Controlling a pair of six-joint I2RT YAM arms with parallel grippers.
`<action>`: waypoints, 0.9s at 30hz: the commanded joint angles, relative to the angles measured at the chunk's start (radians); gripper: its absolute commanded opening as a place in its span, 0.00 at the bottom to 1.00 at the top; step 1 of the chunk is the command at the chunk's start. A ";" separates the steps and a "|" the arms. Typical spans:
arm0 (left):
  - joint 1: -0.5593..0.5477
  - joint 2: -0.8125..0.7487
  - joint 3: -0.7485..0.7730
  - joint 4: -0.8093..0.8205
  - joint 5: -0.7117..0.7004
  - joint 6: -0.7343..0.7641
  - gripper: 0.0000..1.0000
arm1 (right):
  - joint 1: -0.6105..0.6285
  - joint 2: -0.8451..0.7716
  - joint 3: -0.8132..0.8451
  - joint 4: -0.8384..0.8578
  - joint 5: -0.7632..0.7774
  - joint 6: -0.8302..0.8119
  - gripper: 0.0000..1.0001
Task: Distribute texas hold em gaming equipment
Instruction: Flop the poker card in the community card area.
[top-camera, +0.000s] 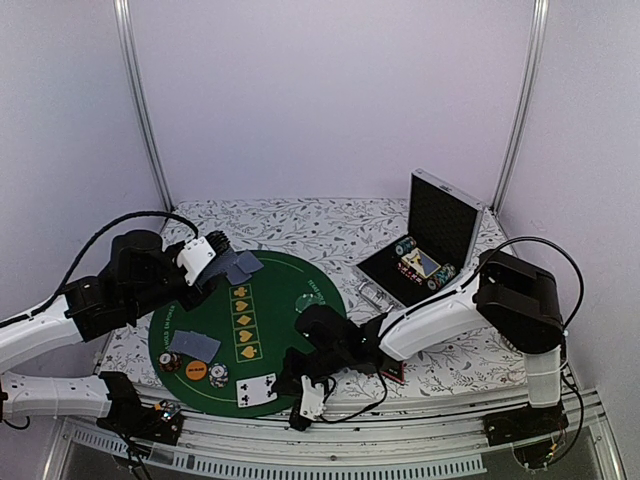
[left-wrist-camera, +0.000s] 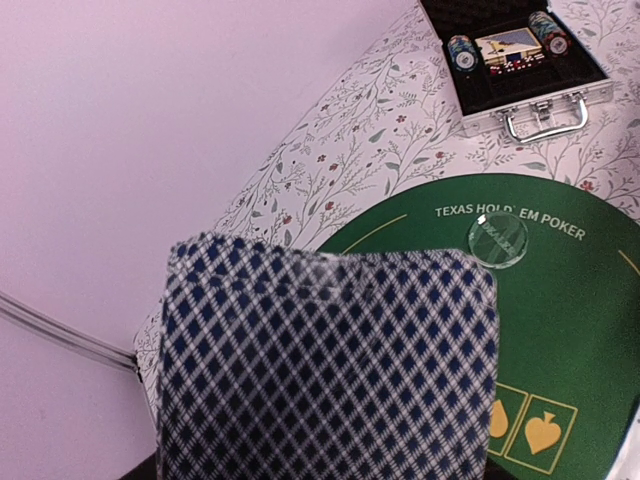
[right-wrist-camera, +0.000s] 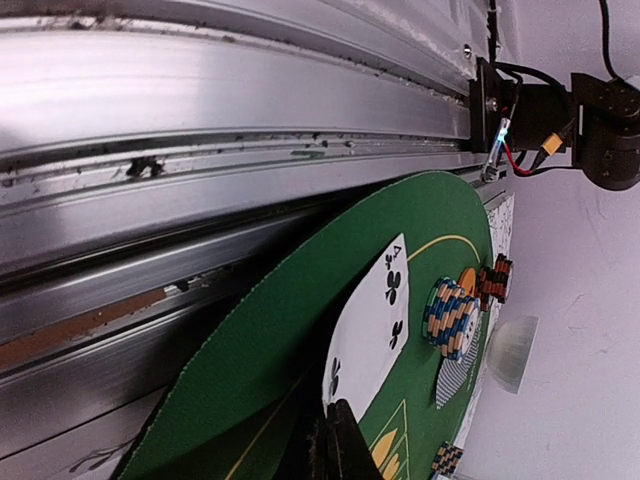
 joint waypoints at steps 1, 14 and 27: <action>0.012 -0.001 0.010 0.032 0.013 -0.009 0.57 | -0.008 0.007 0.010 -0.064 0.053 -0.104 0.02; 0.013 0.001 0.009 0.030 0.019 -0.009 0.57 | -0.007 0.042 0.078 -0.135 0.035 -0.230 0.02; 0.014 -0.001 0.008 0.031 0.020 -0.009 0.57 | -0.007 0.037 0.062 -0.146 0.098 -0.245 0.05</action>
